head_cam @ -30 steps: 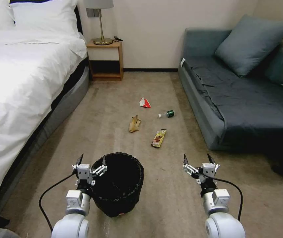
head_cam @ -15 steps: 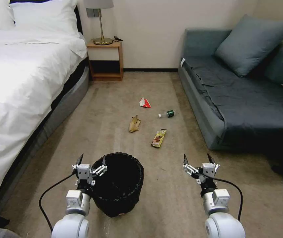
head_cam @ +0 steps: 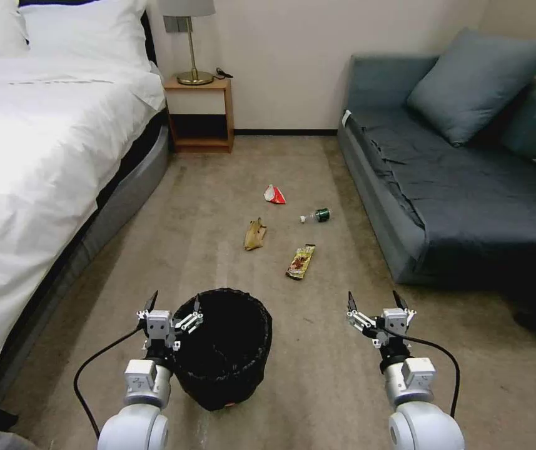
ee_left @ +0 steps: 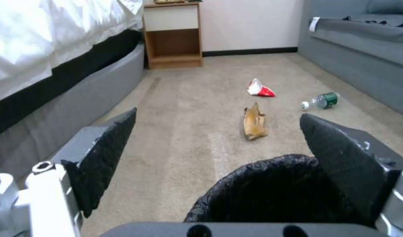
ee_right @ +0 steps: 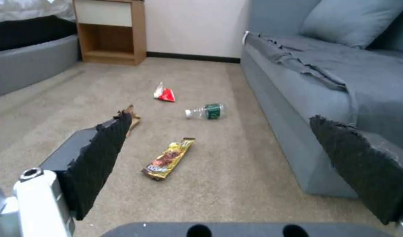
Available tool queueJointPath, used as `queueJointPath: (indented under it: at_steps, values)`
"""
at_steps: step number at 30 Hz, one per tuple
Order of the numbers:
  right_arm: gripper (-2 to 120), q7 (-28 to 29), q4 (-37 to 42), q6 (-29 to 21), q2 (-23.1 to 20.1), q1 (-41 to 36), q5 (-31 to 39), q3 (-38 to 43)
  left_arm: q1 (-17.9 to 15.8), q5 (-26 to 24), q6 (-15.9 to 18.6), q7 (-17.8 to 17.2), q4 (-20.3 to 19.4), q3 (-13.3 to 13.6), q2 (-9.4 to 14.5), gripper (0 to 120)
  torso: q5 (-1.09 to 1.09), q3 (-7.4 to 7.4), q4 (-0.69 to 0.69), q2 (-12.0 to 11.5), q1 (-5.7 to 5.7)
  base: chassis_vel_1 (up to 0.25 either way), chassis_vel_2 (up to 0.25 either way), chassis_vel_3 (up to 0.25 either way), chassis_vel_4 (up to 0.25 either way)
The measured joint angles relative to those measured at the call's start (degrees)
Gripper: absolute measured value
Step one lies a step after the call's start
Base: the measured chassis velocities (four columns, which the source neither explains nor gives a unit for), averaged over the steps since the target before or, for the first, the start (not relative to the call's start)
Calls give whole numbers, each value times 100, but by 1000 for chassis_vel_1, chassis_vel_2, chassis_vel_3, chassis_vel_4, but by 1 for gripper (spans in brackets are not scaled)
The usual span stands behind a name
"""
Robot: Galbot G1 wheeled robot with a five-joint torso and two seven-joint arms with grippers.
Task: Pick up the trash bin, then pick up the garbage on the floor and place it into the trash bin.
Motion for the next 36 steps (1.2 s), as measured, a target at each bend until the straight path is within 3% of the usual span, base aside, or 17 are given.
queueJointPath:
  at_steps: [9,13,14,17,29,32,35,36]
  values:
    - [100,47,54,-43,14,-9,0,-8,0,-14,56,-20,-32,0,-9,100,0,0,0,0,0,0,0,0,0]
    - [100,733,899,-649,237,-170,24,-157,-23,-234,889,-378,-641,0,-173,100,0,0,0,0,0,0,0,0,0]
    - [100,733,899,-649,237,-170,24,-157,-23,-234,889,-378,-641,0,-173,100,0,0,0,0,0,0,0,0,0]
    - [100,1201,1485,-1048,351,-272,113,-237,-43,-382,1466,-628,-1066,2,-285,100,0,-1,-1,0,0,0,0,0,0]
    - [100,1346,1594,-1134,270,-300,278,-190,-46,-506,1806,-776,-1213,2,-276,100,0,0,-1,0,0,0,0,0,0]
    - [100,1348,1594,-1134,263,-280,292,-189,-46,-757,2402,-1048,-1406,-6,-154,100,0,0,0,0,0,0,0,0,0]
    - [100,1348,1594,-1134,263,-280,292,-189,-46,-757,2402,-1048,-1406,-6,-154,100,0,0,0,0,0,0,0,0,0]
    - [100,1348,1585,-1134,253,-262,307,-172,-47,-985,2936,-1291,-1580,-15,-44,100,0,0,0,0,0,0,0,0,0]
